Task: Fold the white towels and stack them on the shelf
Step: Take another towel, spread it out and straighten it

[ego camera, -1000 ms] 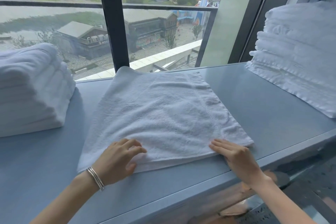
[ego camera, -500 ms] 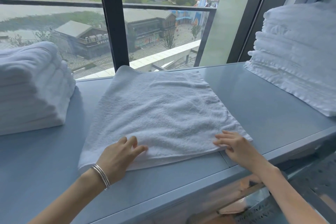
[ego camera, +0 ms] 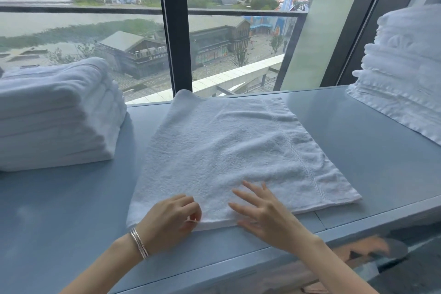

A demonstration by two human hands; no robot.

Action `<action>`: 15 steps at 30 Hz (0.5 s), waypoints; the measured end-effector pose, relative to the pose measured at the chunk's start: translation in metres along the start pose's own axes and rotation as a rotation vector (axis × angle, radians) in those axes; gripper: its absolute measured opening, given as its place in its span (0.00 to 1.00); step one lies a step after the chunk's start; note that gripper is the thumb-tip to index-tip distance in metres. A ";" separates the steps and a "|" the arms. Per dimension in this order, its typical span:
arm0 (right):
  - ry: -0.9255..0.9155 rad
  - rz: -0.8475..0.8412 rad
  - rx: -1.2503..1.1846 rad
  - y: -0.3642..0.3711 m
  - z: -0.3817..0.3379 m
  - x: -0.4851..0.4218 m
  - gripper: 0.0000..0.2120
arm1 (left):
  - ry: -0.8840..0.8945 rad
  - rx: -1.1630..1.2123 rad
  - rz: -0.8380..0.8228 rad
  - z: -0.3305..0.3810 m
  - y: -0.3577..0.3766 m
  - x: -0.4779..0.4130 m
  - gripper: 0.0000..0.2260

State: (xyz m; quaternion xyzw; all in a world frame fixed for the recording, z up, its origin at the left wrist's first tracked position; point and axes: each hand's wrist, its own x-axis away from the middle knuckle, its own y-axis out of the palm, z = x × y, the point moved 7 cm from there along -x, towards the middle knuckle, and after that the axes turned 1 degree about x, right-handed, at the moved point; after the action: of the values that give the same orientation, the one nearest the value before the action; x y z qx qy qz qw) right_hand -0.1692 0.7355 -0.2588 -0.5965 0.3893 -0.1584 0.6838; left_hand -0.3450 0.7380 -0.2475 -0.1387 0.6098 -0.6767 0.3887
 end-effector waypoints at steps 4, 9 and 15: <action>-0.026 -0.080 -0.072 0.008 -0.033 -0.017 0.21 | 0.016 0.136 -0.045 0.006 0.007 -0.003 0.04; 0.115 -0.394 -0.261 0.020 -0.023 -0.012 0.27 | -0.001 -0.066 -0.105 -0.012 -0.002 0.008 0.08; 0.490 -0.433 -0.566 -0.001 0.020 0.009 0.23 | -0.097 0.132 -0.443 -0.002 0.000 0.035 0.11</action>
State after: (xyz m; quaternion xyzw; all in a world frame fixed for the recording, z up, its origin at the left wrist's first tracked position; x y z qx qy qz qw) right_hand -0.1489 0.7434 -0.2610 -0.7732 0.4339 -0.3224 0.3316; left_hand -0.3697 0.7151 -0.2586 -0.2758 0.4994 -0.7764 0.2677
